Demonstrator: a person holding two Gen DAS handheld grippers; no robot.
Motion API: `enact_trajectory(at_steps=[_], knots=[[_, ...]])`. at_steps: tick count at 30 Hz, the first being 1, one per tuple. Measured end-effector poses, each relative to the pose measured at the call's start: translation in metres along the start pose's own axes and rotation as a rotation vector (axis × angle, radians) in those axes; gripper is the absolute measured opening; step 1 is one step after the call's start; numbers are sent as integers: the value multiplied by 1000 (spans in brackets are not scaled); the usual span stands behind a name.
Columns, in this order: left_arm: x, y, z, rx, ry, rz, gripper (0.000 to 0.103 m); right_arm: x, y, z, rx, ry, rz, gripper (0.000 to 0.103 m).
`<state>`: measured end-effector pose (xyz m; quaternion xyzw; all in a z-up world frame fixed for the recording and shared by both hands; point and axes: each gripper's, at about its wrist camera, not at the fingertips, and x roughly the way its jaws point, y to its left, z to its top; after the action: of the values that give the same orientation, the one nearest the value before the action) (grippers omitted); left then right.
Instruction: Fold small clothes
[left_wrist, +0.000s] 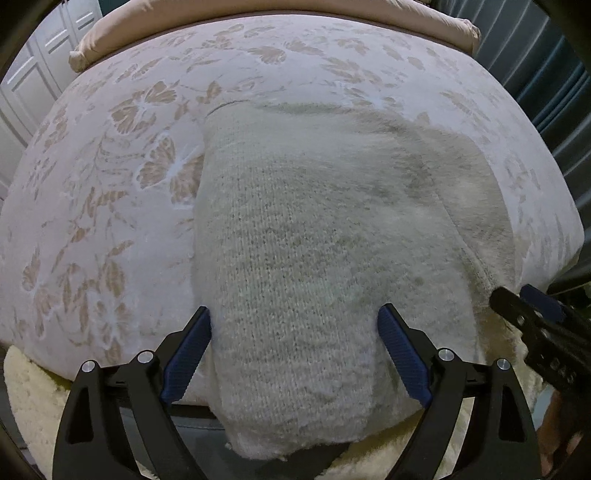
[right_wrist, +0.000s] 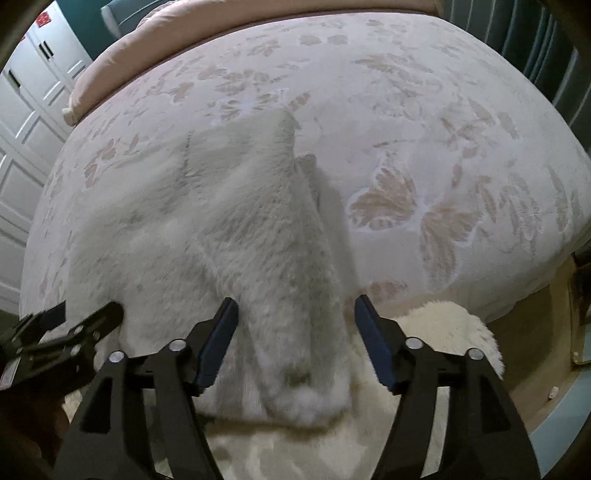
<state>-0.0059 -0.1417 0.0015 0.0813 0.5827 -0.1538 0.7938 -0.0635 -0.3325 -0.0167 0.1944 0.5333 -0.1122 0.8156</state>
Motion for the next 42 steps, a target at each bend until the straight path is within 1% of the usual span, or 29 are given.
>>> enact_trajectory(at_steps=[5, 7, 10, 11, 12, 15, 19, 26, 31, 35, 36, 37, 38, 42], knots=[[6, 0, 4, -3, 5, 15, 93, 28, 8, 3, 38, 8, 55, 75], [10, 1, 6, -6, 7, 20, 93, 34, 7, 3, 56, 7, 68, 81], [13, 1, 8, -12, 7, 25, 94, 38, 4, 5, 72, 9, 104, 84], [15, 1, 10, -16, 7, 33, 98, 40, 1, 5, 84, 12, 123, 84], [17, 1, 10, -18, 7, 33, 98, 43, -1, 6, 97, 18, 147, 84], [21, 2, 13, -29, 7, 19, 98, 48, -6, 8, 119, 26, 194, 86], [26, 3, 14, -28, -7, 1, 98, 52, -5, 11, 108, 22, 240, 88], [33, 12, 16, -35, -50, -47, 98, 60, -3, 20, 74, 19, 260, 92], [38, 18, 12, -48, -98, -89, 98, 63, -3, 23, 64, 16, 273, 96], [38, 22, 7, -53, -128, -118, 98, 63, -4, 23, 57, 10, 302, 95], [38, 22, 7, -55, -131, -123, 98, 63, -3, 23, 52, 8, 310, 91], [37, 23, 7, -55, -133, -127, 98, 62, -3, 24, 47, 7, 317, 85], [37, 23, 6, -54, -134, -132, 98, 61, -1, 23, 41, 6, 333, 82], [31, 29, 3, -49, -128, -155, 98, 61, 0, 22, 45, 7, 339, 81]])
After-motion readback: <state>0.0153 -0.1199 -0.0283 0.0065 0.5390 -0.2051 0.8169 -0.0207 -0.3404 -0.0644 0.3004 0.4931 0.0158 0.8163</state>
